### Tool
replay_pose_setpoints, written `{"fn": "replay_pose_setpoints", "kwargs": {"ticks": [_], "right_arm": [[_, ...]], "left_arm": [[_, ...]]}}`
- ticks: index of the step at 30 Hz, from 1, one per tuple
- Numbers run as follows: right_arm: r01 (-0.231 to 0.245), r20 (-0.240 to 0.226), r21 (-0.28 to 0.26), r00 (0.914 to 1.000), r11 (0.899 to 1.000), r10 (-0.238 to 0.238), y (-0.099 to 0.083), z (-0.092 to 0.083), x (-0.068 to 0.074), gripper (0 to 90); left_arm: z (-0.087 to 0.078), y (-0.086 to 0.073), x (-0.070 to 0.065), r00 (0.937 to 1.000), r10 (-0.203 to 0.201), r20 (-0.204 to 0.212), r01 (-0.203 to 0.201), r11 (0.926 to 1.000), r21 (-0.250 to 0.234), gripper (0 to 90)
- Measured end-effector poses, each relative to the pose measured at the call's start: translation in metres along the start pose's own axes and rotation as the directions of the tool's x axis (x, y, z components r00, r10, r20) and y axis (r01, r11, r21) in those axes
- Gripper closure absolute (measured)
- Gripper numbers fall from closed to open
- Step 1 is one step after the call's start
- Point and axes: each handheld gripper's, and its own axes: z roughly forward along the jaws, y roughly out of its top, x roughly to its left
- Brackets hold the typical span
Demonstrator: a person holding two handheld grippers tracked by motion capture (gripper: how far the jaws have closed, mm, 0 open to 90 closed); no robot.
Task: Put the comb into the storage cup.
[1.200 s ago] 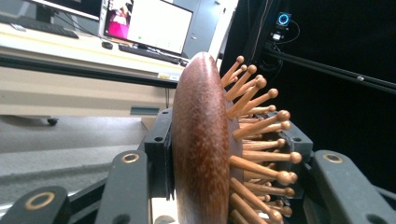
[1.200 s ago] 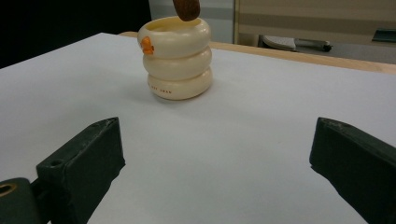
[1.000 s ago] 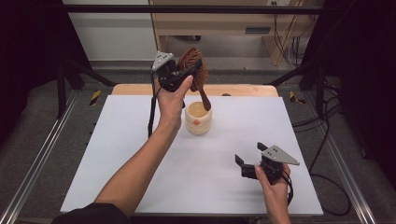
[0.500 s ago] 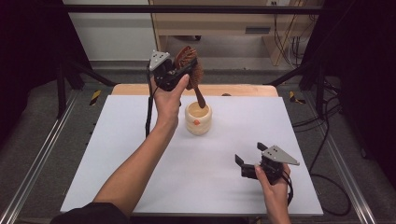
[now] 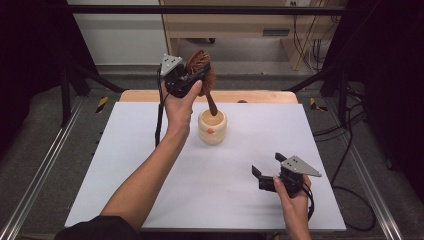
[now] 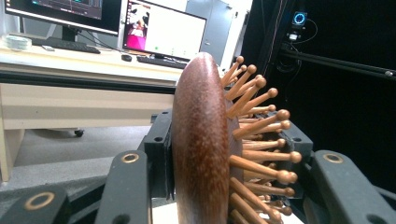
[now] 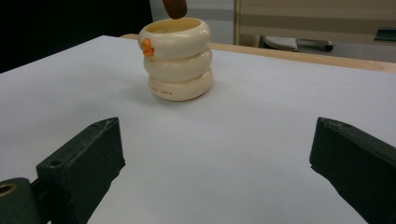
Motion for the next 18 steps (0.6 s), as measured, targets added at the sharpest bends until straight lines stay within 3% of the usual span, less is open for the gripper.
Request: {"fn": "replay_pose_setpoints", "kwargs": {"ticks": [18], "right_arm": [[-0.005, -0.002, 0.0, 1.0, 1.0, 0.005, -0.0002, 0.0, 0.0, 3.2]], "left_arm": [[0.0021, -0.0033, 0.0048, 0.9999, 0.004, -0.013, -0.004, 1.0, 0.005, 50.6]]}}
